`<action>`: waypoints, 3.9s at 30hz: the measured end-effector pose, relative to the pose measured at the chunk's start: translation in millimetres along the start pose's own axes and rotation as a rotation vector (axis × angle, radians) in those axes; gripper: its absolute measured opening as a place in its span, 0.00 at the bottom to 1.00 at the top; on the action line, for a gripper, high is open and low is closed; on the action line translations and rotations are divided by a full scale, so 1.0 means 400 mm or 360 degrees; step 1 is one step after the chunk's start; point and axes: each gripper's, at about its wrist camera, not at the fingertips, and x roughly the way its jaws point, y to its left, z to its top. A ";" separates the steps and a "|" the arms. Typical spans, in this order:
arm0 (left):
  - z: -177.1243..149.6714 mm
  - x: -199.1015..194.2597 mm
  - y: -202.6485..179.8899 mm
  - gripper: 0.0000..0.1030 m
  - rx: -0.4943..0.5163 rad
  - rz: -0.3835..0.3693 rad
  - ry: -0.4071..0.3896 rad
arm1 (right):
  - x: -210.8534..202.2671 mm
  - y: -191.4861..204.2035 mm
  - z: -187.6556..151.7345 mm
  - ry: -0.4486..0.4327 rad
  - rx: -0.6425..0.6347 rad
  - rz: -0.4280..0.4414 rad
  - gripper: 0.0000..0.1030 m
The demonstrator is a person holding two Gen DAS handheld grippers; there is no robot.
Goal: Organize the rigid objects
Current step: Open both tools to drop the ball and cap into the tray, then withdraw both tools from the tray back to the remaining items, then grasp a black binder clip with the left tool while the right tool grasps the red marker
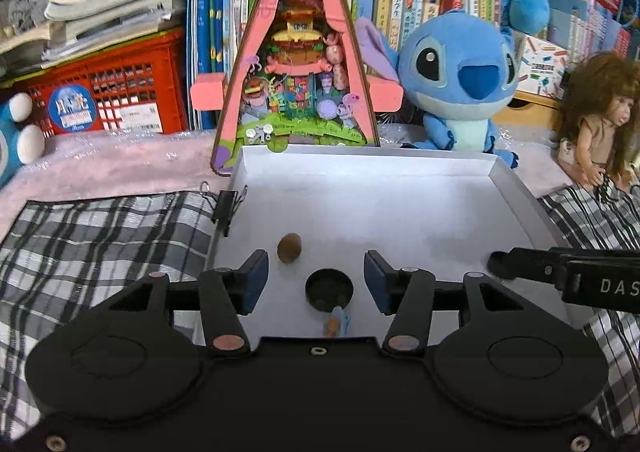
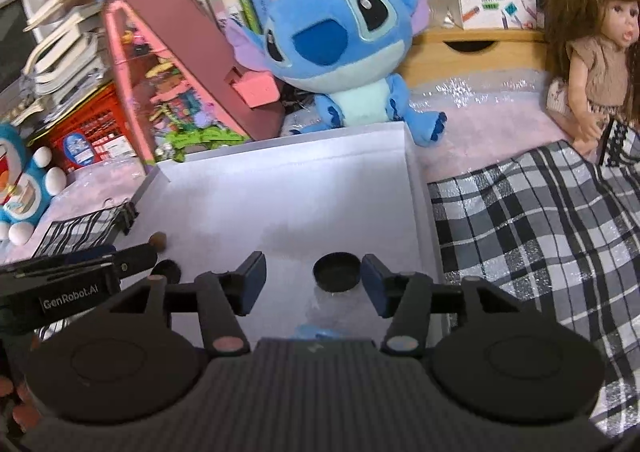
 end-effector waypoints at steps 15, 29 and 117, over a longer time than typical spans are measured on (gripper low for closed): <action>-0.100 -0.177 0.002 0.54 -0.0005 -0.0110 -0.0102 | -0.151 0.034 -0.094 -0.0159 -0.0207 0.0074 0.81; -0.236 -0.303 -0.039 0.58 0.0064 -0.0201 -0.0160 | -0.264 0.053 -0.191 -0.0257 -0.0339 0.0135 0.86; -0.508 -0.400 -0.121 0.17 0.0141 -0.0286 -0.0156 | -0.361 -0.006 -0.523 -0.0306 -0.0536 -0.0028 0.15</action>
